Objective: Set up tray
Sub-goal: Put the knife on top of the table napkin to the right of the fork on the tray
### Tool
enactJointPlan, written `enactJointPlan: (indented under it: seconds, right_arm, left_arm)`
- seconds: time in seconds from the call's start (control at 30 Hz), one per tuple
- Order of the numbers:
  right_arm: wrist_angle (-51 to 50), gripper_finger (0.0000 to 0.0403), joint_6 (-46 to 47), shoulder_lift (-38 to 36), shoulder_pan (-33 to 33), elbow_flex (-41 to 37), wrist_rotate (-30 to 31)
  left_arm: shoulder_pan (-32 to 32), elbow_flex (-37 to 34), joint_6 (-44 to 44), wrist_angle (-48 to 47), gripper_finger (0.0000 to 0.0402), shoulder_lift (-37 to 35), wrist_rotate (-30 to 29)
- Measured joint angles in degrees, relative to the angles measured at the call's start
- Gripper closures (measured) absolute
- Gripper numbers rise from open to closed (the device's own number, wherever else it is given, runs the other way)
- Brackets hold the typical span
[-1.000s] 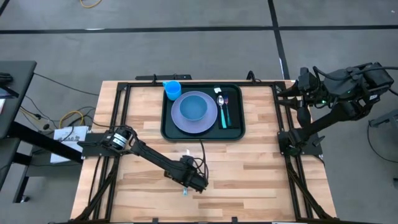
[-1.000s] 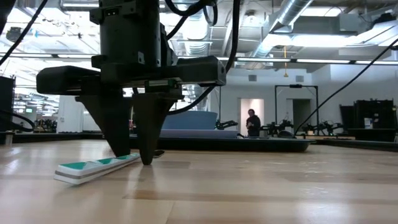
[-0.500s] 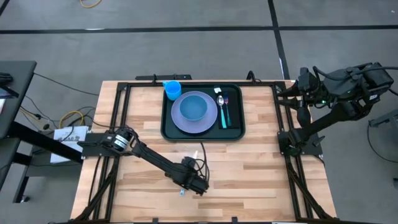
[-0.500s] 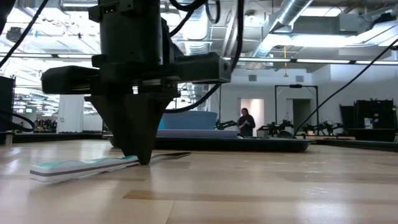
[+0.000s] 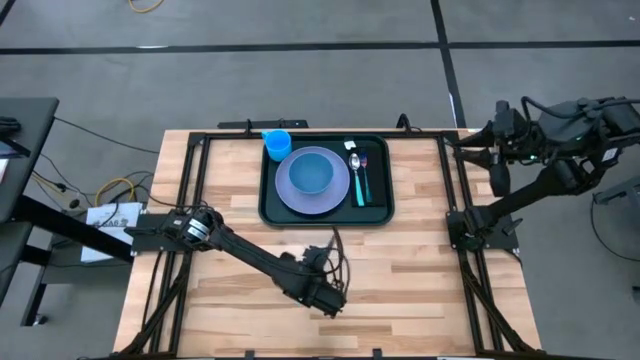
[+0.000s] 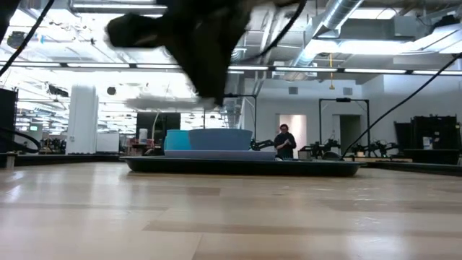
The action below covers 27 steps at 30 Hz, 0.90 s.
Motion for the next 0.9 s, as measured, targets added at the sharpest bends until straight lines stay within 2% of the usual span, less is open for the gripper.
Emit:
enactJointPlan:
  seconds: [0.2, 0.3, 0.37, 0.5, 0.63, 0.77, 0.9]
  right_arm:
    - [0.5, 0.0295, -1.1, -3.4, 2.4, -0.3, 0.0]
    - [5.8, 0.0295, -1.2, -7.1, 4.6, -3.8, -1.8]
    - [12.7, 0.0295, -2.6, -9.6, 6.1, -8.0, -4.7]
    - [27.8, 0.0295, -9.0, -13.8, 8.7, -18.9, -10.2]
    - [39.8, 0.0295, -17.5, -16.9, 10.2, -30.6, -11.2]
    - [54.6, 0.0295, -24.8, -19.0, 9.9, -43.5, -11.6]
    - [69.5, 0.0295, -29.7, -20.8, 8.3, -56.2, -15.5]
  left_arm:
    - [0.0, 11.4, 10.1, -0.7, 0.0393, 0.0, -7.4]
    - [-0.8, 18.6, 17.2, -0.6, 0.0393, -0.1, -12.6]
    - [-1.5, 22.3, 22.2, -0.4, 0.0394, -0.5, -16.2]
    - [-2.8, 18.8, 31.6, 5.7, 0.0396, -7.4, -22.6]
    - [-4.2, 18.8, 40.2, 5.3, 0.0396, -12.0, -29.7]
    - [-4.4, 18.8, 50.3, 5.5, 0.0396, -16.5, -32.2]
    - [-3.5, 18.9, 60.8, 5.7, 0.0396, -19.8, -31.9]
